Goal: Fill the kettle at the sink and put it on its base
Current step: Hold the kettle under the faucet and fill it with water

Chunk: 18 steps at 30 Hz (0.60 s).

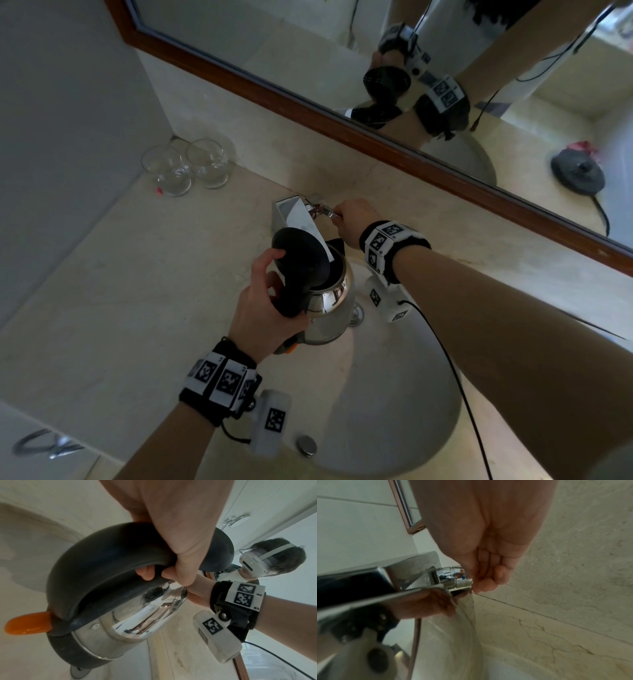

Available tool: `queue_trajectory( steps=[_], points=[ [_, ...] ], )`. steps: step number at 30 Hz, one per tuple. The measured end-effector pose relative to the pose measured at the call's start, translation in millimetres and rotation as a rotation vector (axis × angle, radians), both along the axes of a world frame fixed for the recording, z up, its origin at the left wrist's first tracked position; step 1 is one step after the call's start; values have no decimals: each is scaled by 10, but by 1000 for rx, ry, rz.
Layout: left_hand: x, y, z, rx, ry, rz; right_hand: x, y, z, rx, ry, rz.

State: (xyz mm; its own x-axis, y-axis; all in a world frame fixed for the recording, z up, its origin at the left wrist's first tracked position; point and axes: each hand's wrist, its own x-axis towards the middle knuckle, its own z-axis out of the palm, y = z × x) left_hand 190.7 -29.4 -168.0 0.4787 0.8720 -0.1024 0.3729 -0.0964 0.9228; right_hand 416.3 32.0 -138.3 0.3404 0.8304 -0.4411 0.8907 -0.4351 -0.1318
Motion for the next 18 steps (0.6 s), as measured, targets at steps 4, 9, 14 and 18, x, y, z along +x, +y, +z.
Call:
queue_trajectory(
  steps=[4,9,14,18],
  points=[
    [-10,-2,6,7,-6,11,-5,-4,-2,11,-5,-4],
    [-9,3,-21,18,-2,15,-3,-6,-13,14,-6,1],
    [-8,11,-35,19,-18,18,1,-2,-11,0,3,-4],
    [-23,6,-36,9,-21,24,-7,-11,-11,7,-2,-12]
  ],
)
